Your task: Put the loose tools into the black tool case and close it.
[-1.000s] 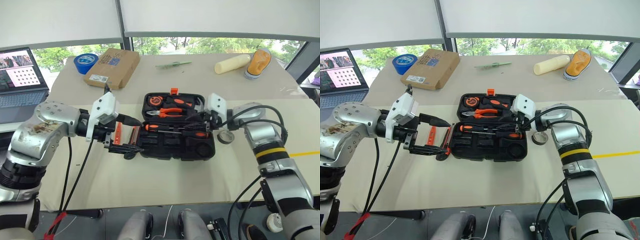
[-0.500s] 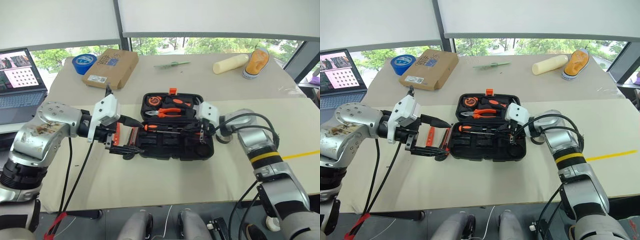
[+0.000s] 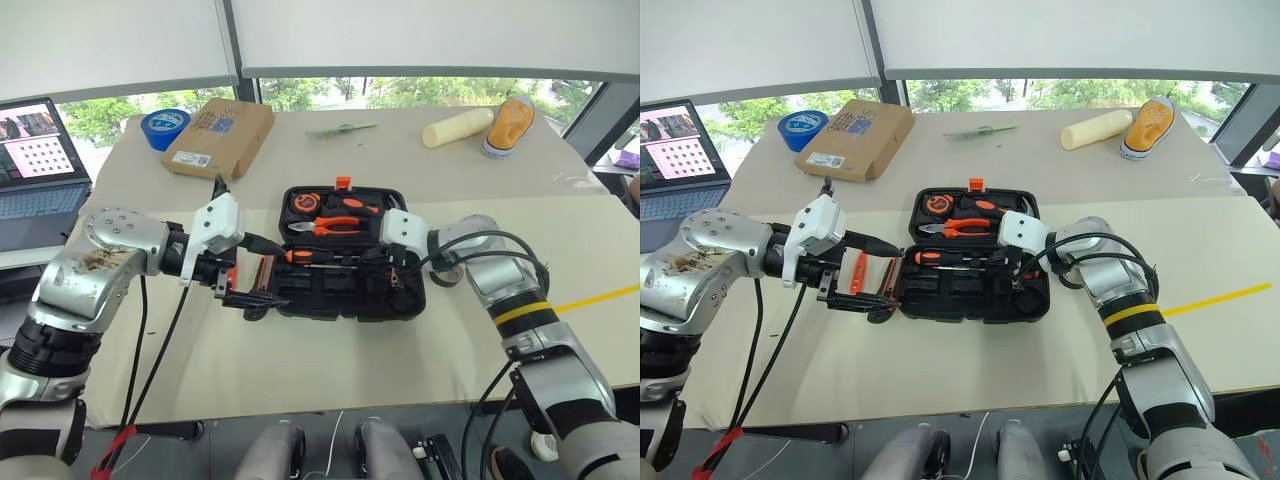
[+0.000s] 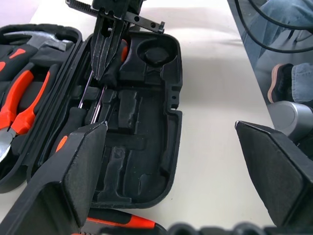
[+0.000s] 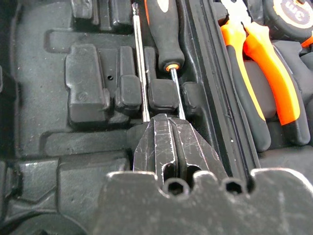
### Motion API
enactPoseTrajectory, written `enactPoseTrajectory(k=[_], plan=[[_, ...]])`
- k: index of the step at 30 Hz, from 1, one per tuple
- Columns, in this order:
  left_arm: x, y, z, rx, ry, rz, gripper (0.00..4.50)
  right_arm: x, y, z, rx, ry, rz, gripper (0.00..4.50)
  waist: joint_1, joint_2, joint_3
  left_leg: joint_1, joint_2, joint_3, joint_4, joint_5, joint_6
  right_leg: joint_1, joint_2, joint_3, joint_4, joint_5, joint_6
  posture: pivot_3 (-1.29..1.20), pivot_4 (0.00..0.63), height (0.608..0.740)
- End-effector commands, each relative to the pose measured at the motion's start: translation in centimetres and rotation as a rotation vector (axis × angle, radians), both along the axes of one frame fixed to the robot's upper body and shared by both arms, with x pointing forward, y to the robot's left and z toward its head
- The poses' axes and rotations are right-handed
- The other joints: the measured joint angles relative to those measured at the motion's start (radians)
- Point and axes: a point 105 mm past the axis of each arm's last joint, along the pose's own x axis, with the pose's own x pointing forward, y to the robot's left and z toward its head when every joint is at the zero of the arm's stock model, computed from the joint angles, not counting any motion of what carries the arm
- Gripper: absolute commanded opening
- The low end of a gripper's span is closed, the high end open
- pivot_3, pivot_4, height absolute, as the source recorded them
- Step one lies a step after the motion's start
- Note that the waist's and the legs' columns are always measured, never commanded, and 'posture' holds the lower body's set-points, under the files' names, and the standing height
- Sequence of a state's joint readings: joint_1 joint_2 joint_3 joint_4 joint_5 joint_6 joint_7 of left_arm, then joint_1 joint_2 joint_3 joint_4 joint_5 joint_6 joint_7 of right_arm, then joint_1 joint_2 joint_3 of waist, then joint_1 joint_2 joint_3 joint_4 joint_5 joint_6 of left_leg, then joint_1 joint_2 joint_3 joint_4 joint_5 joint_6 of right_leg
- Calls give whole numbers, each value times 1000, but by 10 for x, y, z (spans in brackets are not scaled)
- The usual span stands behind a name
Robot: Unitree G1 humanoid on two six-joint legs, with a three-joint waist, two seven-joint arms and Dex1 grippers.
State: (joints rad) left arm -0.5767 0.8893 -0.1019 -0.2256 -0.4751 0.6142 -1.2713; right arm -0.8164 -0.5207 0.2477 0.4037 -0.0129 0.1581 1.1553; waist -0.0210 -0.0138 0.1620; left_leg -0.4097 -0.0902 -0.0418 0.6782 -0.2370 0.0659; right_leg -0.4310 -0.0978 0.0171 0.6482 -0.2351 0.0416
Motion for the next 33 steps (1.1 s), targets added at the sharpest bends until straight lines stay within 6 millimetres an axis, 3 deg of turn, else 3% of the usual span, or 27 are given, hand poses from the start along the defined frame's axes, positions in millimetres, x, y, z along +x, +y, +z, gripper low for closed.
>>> enactPoseTrajectory(k=[1, 5, 7, 9, 13, 16, 21, 26, 33], plan=[[4, 18, 7, -40, -38, 166, 4500, -11, -3, 57, 185, -54, 7, 617, 1, 0, 0, -2, 0, 0, 0, 0, 0, -2, 0, 0, 0, 0, 0, 0, 150, 738], [-3, 49, 2, -93, -7, 416, 4500, -51, -8, 83, 291, 7, 98, 1814, 7, 0, 0, -6, 0, -1, 0, 0, 0, -7, 0, -1, 1, 0, 0, 0, 150, 738], [-17, 76, -13, -65, 22, 559, 4500, -76, -12, 89, 320, 60, 148, 2493, 7, 0, 0, -6, 0, -2, 0, 0, 0, -6, 0, -1, 1, 0, 0, 0, 150, 738], [-33, 104, -29, -31, 53, 710, 4500, -95, -15, 86, 306, 94, 182, 3182, 5, 0, 0, -6, 1, -1, -1, -1, 1, -5, -1, 0, 1, 0, 0, 0, 150, 738], [-51, 137, -48, 8, 97, 921, 4500, -108, -19, 78, 281, 109, 177, 4483, 12, 0, 0, -5, 1, -1, -1, -5, 7, -5, -7, -1, -2, 0, -1, 0, 150, 738], [-55, 139, -53, 17, 133, 967, 4500, -108, -20, 75, 288, 110, 155, 4483, 27, 0, 0, -2, 1, -2, 0, -5, 6, -4, -9, -1, -3, 1, -3, 0, 150, 738], [-37, 124, -39, -15, 183, 960, 4500, -105, -22, 73, 284, 102, 132, 4483, 45, -1, 0, 5, 0, -5, 1, -8, -1, 6, -9, -5, -6, 2, -5, 0, 150, 738], [0, 103, -20, 17, 274, 973, 4500, -107, -24, 70, 276, 87, 112, 4483, 46, -3, 0, 5, -2, -6, 1, -7, -2, 7, -7, -7, -3, 2, -4, 0, 150, 738], [69, 96, -13, 98, 356, 1229, 4500, -109, -22, 66, 290, 29, 56, 4483, 33, -7, 2, 4, -2, -6, 0, -1, 2, 7, -1, -5, -1, 1, -3, 0, 150, 738]])
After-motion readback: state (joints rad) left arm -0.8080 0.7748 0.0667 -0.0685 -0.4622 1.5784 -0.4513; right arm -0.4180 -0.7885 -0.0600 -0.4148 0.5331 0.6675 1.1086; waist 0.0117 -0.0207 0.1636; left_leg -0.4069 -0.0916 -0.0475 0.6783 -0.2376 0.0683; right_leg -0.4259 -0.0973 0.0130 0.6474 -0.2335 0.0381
